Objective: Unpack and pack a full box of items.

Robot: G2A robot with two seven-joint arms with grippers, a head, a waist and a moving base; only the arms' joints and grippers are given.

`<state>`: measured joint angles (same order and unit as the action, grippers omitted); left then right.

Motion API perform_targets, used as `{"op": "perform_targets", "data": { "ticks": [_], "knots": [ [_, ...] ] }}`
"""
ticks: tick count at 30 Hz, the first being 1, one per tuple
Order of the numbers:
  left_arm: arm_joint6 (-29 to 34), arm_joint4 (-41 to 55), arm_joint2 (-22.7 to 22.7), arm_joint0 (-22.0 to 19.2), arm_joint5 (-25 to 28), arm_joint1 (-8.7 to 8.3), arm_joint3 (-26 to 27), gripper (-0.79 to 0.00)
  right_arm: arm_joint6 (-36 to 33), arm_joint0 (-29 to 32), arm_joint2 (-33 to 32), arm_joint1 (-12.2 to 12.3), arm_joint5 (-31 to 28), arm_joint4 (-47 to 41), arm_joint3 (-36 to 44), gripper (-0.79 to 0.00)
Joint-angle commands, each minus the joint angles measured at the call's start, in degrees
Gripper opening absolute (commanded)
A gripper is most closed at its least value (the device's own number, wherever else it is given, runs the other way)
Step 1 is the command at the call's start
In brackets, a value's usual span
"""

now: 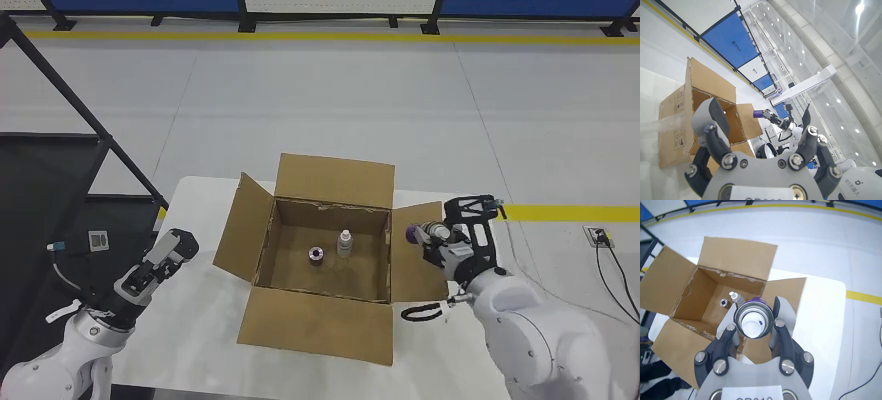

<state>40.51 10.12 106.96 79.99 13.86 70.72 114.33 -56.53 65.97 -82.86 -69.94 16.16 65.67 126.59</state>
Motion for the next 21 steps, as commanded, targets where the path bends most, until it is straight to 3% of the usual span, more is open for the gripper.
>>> {"op": "perform_targets", "data": {
  "ticks": [1,7,15,21],
  "knots": [
    [0.0,0.0,0.0,0.0,0.0,0.00,0.0,0.000,1.4,3.6,-5.1,0.2,2.0,0.4,2.0,-0.785],
    [0.0,0.0,0.0,0.0,0.0,0.00,0.0,0.000,0.9,9.1,-12.6,0.5,3.0,0.0,-2.0,-0.785],
    [0.0,0.0,0.0,0.0,0.0,0.00,0.0,0.000,-2.6,2.9,-10.0,0.6,0.4,0.8,-22.3,-0.785],
    [0.0,0.0,0.0,0.0,0.0,0.00,0.0,0.000,-2.6,0.2,-8.0,0.6,-2.3,0.0,-29.9,-0.785]
  ]
}}
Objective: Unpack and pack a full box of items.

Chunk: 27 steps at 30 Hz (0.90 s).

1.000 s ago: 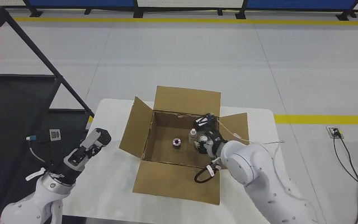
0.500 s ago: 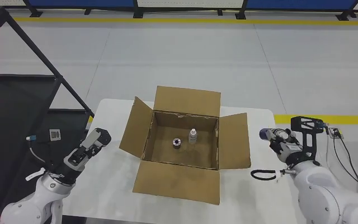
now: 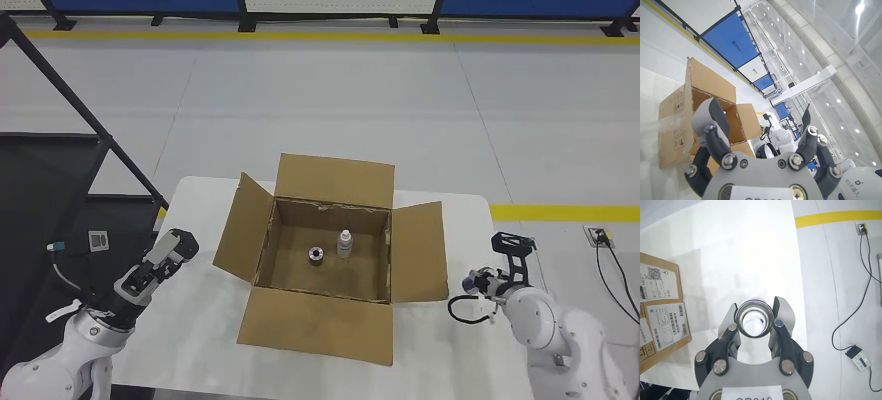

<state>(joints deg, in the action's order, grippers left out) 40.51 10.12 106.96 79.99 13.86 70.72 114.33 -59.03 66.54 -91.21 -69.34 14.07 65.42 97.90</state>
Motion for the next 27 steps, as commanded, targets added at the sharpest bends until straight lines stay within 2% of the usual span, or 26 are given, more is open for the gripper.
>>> {"op": "perform_targets", "data": {
  "ticks": [1,6,7,8,9,10,11,12,13,22,27],
  "knots": [
    [0.0,0.0,0.0,0.0,0.0,0.00,0.0,0.000,-0.1,-0.8,0.6,0.0,-0.4,0.3,-2.0,-0.785],
    [0.0,0.0,0.0,0.0,0.0,0.00,0.0,0.000,0.1,-2.1,1.6,0.0,-1.3,-0.6,-5.1,-0.785],
    [0.0,0.0,0.0,0.0,0.0,0.00,0.0,0.000,0.3,-2.3,1.7,0.0,-1.5,-0.8,-5.7,-0.733],
    [0.0,0.0,0.0,0.0,0.0,0.00,0.0,0.000,0.5,-2.6,1.6,0.0,-1.8,-1.1,-6.5,-0.634],
    [0.0,0.0,0.0,0.0,0.0,0.00,0.0,0.000,0.7,-2.8,1.7,0.0,-2.1,-1.4,-7.1,-0.502],
    [0.0,0.0,0.0,0.0,0.0,0.00,0.0,0.000,0.9,-2.9,1.7,0.0,-2.1,-1.4,-7.4,-0.422],
    [0.0,0.0,0.0,0.0,0.0,0.00,0.0,0.000,0.9,-3.2,1.8,0.0,-2.3,-1.6,-8.0,-0.274],
    [0.0,0.0,0.0,0.0,0.0,0.00,0.0,0.000,0.8,-3.3,1.8,0.0,-2.4,-1.7,-8.3,-0.080],
    [0.0,0.0,0.0,0.0,0.0,0.00,0.0,0.000,0.8,-3.4,1.9,0.0,-2.5,-1.8,-8.4,-0.006],
    [0.0,0.0,0.0,0.0,0.0,0.00,0.0,0.000,0.3,-3.1,1.0,0.3,-1.5,-1.7,-4.8,0.000],
    [0.0,0.0,0.0,0.0,0.0,0.00,0.0,0.000,5.4,1.4,-3.6,0.5,2.1,-1.2,12.8,0.000]
  ]
}}
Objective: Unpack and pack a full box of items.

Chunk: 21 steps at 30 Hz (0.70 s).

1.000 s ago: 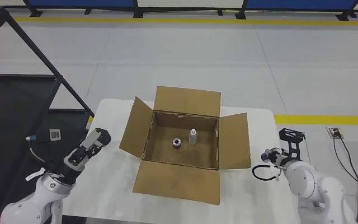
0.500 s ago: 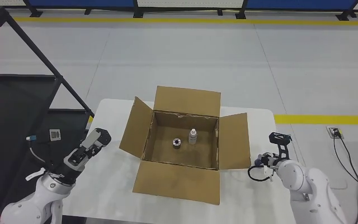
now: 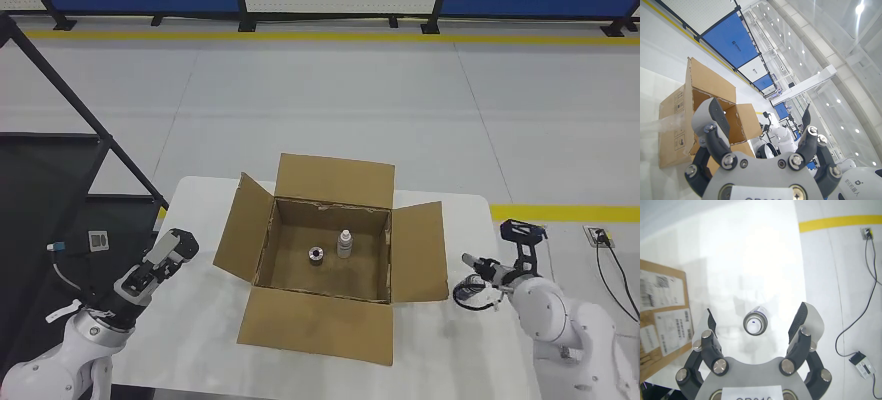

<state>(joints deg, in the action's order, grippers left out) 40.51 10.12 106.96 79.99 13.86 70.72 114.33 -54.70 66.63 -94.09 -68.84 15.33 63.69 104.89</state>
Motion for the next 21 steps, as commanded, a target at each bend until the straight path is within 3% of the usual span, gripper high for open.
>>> {"op": "perform_targets", "data": {
  "ticks": [1,4,8,12,13,15,16,21],
  "knots": [
    [0.0,0.0,0.0,0.0,0.0,0.00,0.0,0.000,1.6,2.2,-0.9,0.0,1.2,1.1,9.5,0.000],
    [-0.8,-0.2,0.0,0.2,-0.2,0.00,0.1,0.000,2.0,3.0,1.9,0.0,-0.1,2.4,18.5,0.000],
    [-3.8,-1.7,0.5,0.7,-1.5,-0.12,0.3,0.000,0.7,-1.1,10.1,-0.3,-5.3,1.2,20.1,0.000],
    [-6.6,-2.1,1.3,0.2,-3.8,-0.31,-0.9,0.000,-4.1,-12.7,23.0,-1.5,-10.2,-1.8,9.0,0.000],
    [-8.7,-1.8,5.6,-2.1,-4.7,-0.66,-3.9,0.000,-4.6,-14.6,25.2,-1.9,-10.7,-2.6,6.6,0.000],
    [1.2,1.2,13.5,-11.6,-6.8,-2.74,-14.5,0.000,-5.5,-21.5,31.7,-3.2,-10.6,-4.3,-2.8,0.000],
    [3.1,1.4,14.3,-13.4,-7.0,-3.18,-16.6,0.000,-5.2,-23.7,34.3,-3.9,-10.5,-6.0,-7.0,0.000],
    [3.1,1.4,14.3,-13.4,-7.0,-3.18,-16.6,0.000,-1.7,-33.1,43.7,-7.5,-9.2,-10.7,-25.6,0.000]
  ]
}}
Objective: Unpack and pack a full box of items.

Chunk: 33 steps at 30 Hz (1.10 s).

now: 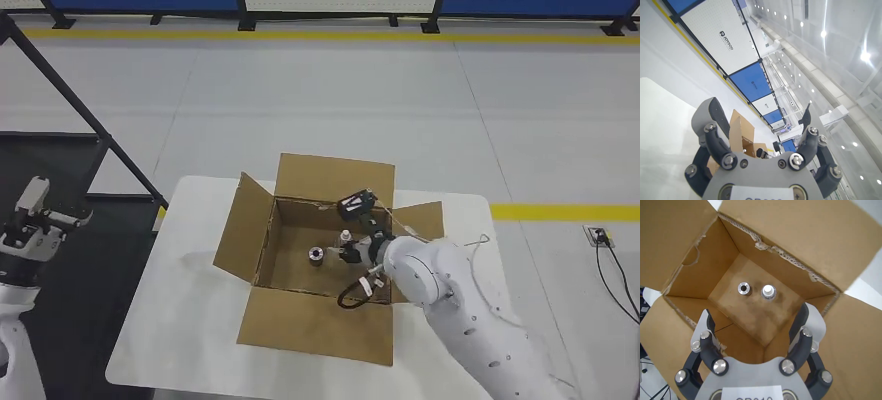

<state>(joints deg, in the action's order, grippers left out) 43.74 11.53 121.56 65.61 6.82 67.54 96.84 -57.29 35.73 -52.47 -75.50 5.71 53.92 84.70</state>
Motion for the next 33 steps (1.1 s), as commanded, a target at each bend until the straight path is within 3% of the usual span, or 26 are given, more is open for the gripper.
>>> {"op": "perform_targets", "data": {
  "ticks": [1,5,14,24,25,26,29,32,33],
  "knots": [
    [-0.1,0.0,-0.3,1.0,0.0,0.01,0.9,0.000,1.7,-3.5,3.2,-1.5,0.4,-2.0,-8.1,0.000],
    [-0.1,0.0,-0.3,1.0,0.0,0.01,0.9,0.000,4.5,-7.0,5.4,-3.3,-0.6,-5.8,-15.1,0.000],
    [-0.1,0.0,-0.3,1.0,0.0,0.01,0.9,0.000,7.7,-8.5,7.5,-5.0,0.5,-5.3,-21.4,0.000],
    [1.3,-2.0,-4.8,4.9,3.5,-0.49,3.4,0.000,10.7,-10.1,9.0,-7.0,-0.7,-6.5,-28.0,0.000],
    [1.3,-2.0,-5.0,5.1,3.7,-0.53,3.5,0.000,11.0,-10.2,9.1,-7.1,-0.9,-6.7,-28.4,-0.166],
    [1.3,-2.0,-5.1,5.2,3.7,-0.54,3.5,0.000,11.4,-10.4,9.2,-7.4,-1.1,-6.8,-29.2,-0.397],
    [1.3,-2.0,-5.1,5.2,3.7,-0.54,3.5,0.000,12.0,-11.0,9.5,-7.9,-1.3,-6.9,-31.0,-0.529],
    [1.3,-2.0,-5.1,5.2,3.7,-0.54,3.5,0.000,12.4,-11.7,9.6,-8.4,-1.6,-7.2,-32.5,-0.785],
    [1.3,-2.0,-5.1,5.2,3.7,-0.54,3.5,0.000,12.4,-11.9,9.6,-8.5,-1.7,-7.1,-32.9,-0.785]
  ]
}}
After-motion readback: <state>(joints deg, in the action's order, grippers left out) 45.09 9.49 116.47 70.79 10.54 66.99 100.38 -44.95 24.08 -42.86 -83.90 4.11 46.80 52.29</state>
